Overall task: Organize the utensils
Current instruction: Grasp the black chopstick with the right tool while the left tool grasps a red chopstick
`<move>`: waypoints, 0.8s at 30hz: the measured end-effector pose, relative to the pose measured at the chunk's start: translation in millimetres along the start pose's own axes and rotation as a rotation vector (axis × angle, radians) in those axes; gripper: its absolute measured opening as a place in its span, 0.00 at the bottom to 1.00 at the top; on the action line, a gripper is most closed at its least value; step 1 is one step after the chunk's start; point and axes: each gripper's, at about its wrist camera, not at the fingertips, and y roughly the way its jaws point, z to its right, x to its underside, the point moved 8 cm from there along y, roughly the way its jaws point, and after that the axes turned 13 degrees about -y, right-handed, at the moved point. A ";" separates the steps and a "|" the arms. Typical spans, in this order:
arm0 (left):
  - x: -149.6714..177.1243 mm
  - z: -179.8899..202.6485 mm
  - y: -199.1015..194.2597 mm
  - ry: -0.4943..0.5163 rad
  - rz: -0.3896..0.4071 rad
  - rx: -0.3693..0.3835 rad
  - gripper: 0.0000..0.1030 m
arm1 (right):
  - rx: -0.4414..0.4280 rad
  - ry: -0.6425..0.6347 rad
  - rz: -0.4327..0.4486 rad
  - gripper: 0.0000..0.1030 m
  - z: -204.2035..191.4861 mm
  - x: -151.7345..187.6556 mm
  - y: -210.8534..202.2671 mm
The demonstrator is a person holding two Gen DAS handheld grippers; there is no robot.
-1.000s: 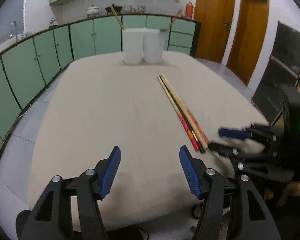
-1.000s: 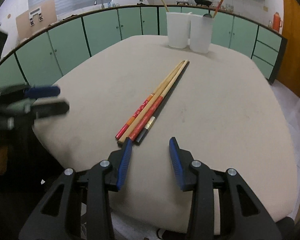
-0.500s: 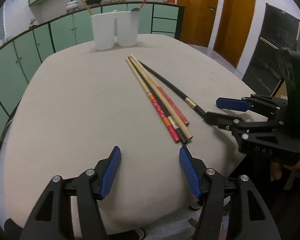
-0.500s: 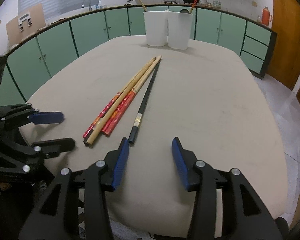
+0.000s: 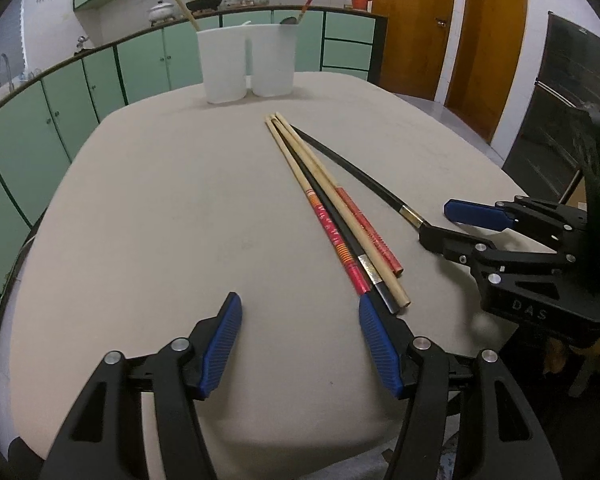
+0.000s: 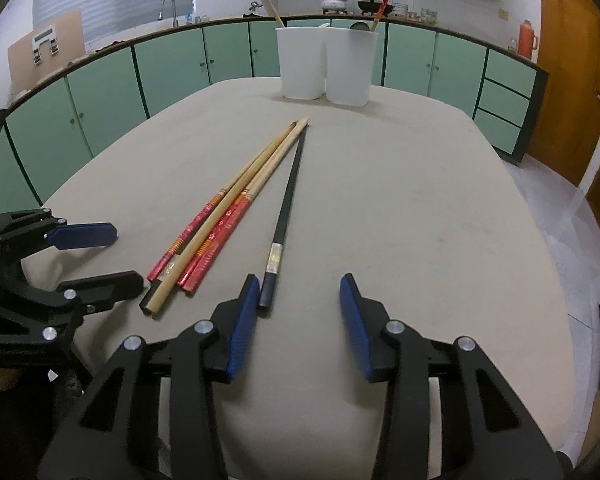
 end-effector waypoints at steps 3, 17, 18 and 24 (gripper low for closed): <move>-0.2 5.2 0.8 0.013 0.004 0.017 0.58 | -0.015 -0.001 0.006 0.40 -0.7 0.6 -0.4; -10.4 -0.8 3.6 -0.041 0.028 0.024 0.31 | 0.024 0.018 0.005 0.07 16.3 4.4 -0.3; -9.3 4.6 3.5 -0.022 0.026 0.033 0.31 | 0.021 0.022 0.006 0.07 16.3 4.7 -0.4; -9.3 17.3 9.9 0.007 0.033 0.023 0.37 | 0.007 0.030 0.009 0.09 16.0 6.0 -1.9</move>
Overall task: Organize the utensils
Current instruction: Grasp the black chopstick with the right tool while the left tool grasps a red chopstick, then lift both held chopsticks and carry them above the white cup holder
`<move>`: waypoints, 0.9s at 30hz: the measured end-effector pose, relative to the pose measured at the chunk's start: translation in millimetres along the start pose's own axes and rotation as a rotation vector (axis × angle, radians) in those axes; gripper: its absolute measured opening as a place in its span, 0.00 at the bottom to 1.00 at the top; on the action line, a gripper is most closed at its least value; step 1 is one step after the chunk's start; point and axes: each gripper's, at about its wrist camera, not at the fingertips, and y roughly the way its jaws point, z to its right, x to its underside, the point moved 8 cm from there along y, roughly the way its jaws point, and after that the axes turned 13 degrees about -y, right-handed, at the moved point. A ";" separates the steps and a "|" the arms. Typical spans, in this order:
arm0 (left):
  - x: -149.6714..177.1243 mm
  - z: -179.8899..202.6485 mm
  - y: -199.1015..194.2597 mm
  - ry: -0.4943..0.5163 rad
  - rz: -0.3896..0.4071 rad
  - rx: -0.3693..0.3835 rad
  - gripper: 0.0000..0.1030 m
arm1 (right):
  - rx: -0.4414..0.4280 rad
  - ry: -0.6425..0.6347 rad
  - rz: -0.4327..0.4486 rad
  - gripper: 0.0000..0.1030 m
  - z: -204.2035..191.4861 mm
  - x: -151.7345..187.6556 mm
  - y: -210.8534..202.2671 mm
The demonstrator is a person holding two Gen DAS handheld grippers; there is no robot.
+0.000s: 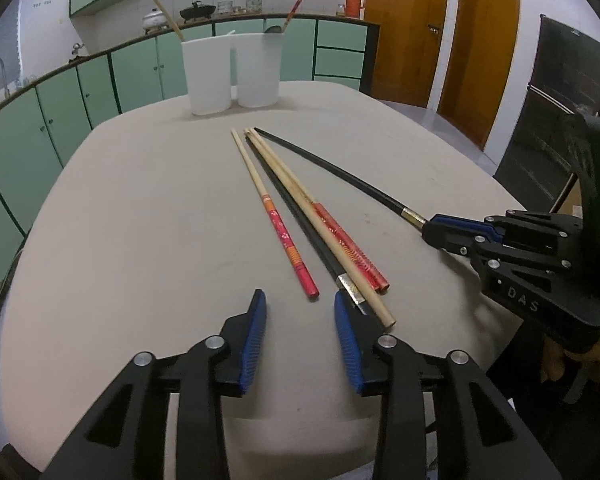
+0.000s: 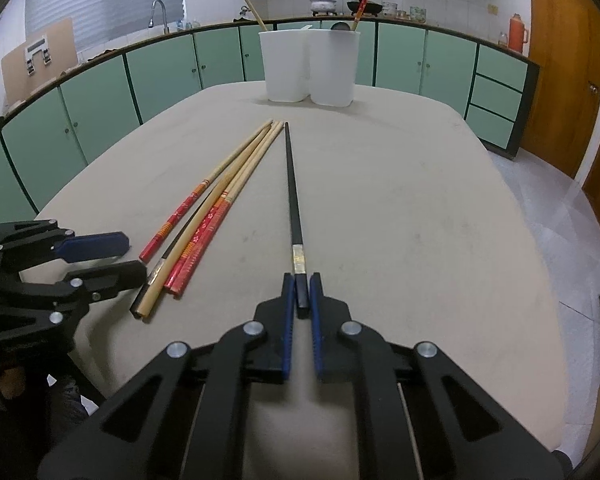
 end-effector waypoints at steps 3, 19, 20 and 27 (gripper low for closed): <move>-4.8 -0.7 4.2 -0.014 0.013 -0.009 0.40 | -0.003 -0.002 0.005 0.10 -3.2 -0.3 -0.6; -7.3 -32.0 -1.1 -0.072 0.066 -0.092 0.09 | -0.009 -0.015 0.017 0.12 -14.5 2.4 -7.1; -8.9 -30.6 0.7 -0.068 0.063 -0.090 0.12 | -0.010 -0.013 0.018 0.12 -14.2 1.8 -6.8; -11.6 -33.5 -0.8 -0.109 0.068 -0.041 0.06 | -0.024 -0.017 0.022 0.06 -15.8 -2.9 -9.8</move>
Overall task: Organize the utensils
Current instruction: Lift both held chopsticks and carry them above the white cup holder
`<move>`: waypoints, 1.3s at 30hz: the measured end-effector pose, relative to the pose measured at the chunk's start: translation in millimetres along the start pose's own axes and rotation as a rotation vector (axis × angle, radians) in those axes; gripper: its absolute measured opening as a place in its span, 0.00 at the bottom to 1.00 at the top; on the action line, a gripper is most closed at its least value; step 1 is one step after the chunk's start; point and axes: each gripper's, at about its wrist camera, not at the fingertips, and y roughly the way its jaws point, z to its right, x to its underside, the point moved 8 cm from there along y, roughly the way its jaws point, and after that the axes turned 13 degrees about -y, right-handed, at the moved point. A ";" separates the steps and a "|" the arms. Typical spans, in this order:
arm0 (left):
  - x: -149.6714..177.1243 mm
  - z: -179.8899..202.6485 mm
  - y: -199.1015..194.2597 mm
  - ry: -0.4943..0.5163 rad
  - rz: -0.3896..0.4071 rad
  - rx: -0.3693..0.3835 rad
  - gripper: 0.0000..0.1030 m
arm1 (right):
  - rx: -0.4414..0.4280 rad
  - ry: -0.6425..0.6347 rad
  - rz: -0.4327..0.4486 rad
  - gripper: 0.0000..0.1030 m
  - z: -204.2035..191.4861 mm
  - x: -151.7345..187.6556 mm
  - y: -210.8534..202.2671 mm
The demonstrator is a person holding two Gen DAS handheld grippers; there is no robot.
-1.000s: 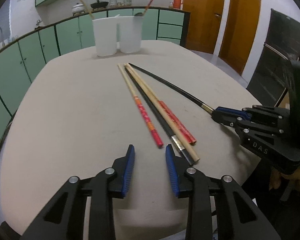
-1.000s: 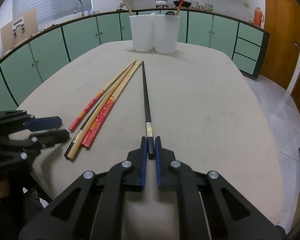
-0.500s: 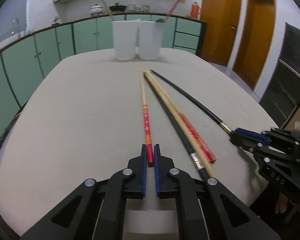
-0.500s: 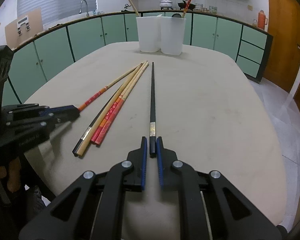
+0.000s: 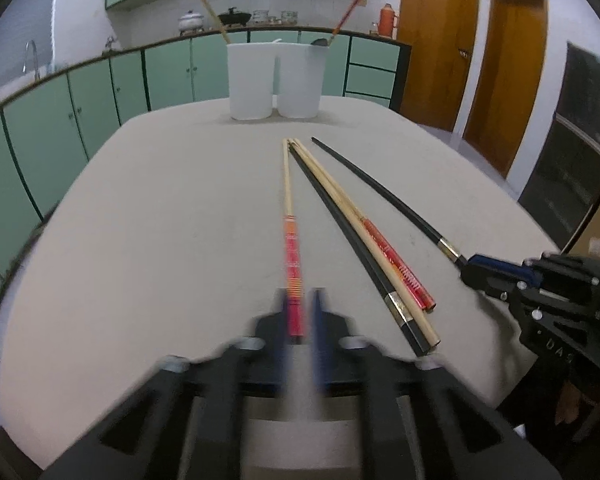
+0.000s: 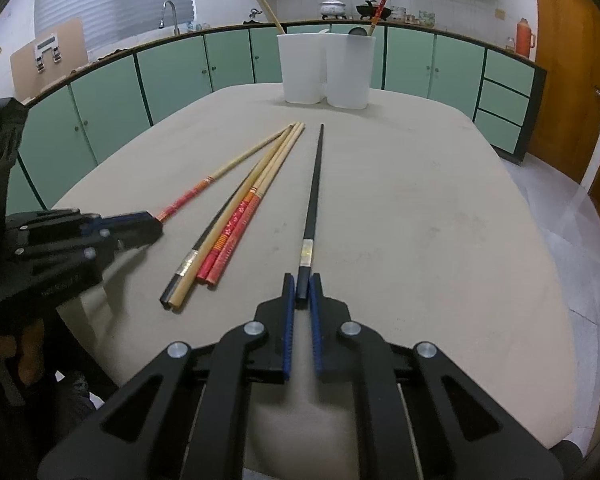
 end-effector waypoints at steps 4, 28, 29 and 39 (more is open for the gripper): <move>-9.8 -2.4 -17.6 -0.036 0.017 0.014 0.06 | 0.007 0.019 0.021 0.06 0.2 -9.1 -17.8; -79.3 -2.8 -113.4 -0.042 0.173 0.033 0.06 | -0.008 0.050 -0.049 0.29 2.6 22.1 -24.5; -80.2 -2.3 -113.4 -0.042 0.175 0.031 0.06 | -0.004 0.051 -0.062 0.29 1.8 26.5 -20.1; -76.6 3.3 -116.5 -0.029 0.191 0.018 0.06 | -0.004 0.088 -0.062 0.08 7.7 31.6 -13.3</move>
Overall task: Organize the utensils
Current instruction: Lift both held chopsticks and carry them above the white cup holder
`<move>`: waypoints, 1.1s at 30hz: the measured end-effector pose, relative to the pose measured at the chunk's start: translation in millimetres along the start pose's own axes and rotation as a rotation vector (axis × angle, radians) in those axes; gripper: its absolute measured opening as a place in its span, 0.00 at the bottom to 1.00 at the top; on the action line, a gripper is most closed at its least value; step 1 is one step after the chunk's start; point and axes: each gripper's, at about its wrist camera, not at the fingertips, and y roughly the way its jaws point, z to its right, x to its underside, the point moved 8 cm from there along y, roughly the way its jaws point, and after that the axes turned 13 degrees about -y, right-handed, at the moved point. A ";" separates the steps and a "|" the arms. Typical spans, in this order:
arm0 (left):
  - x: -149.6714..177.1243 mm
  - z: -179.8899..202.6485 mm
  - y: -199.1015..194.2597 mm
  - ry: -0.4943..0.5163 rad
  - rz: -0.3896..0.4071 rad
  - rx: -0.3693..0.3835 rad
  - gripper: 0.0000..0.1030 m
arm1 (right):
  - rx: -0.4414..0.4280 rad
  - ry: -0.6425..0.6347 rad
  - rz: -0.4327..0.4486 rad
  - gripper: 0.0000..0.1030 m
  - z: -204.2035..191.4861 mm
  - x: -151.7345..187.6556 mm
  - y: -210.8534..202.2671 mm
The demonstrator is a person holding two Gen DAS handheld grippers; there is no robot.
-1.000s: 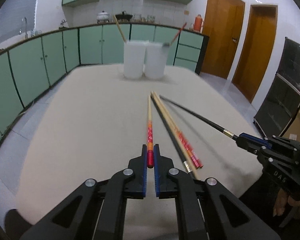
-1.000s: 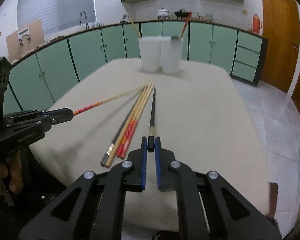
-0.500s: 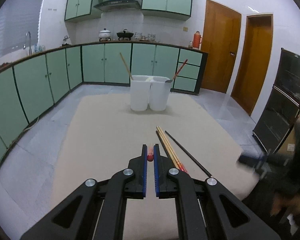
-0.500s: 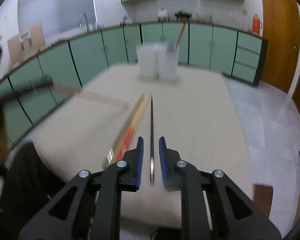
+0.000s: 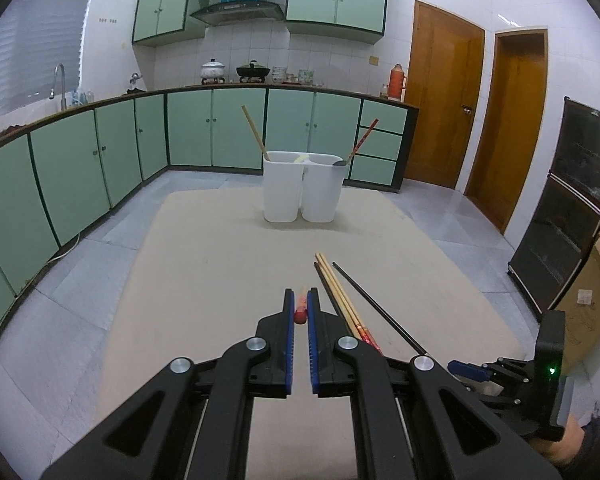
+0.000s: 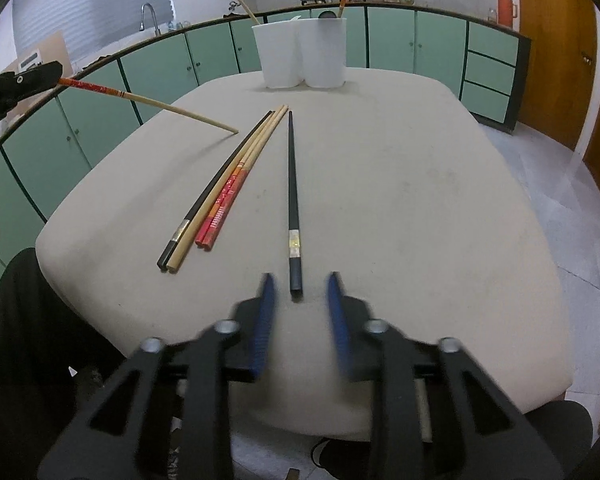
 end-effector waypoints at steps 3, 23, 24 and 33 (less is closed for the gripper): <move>-1.0 1.3 -0.2 0.006 0.000 -0.001 0.06 | 0.010 -0.027 -0.005 0.05 -3.1 -1.1 -4.3; -84.2 4.9 51.8 0.069 -0.146 0.032 0.06 | -0.030 -0.211 0.134 0.05 35.2 -211.6 -88.2; -89.2 5.8 56.0 0.070 -0.153 0.036 0.06 | -0.035 -0.216 0.126 0.05 38.9 -222.3 -81.9; -107.1 10.6 108.3 0.082 -0.276 0.044 0.06 | -0.099 -0.194 0.045 0.06 58.2 -286.1 -45.2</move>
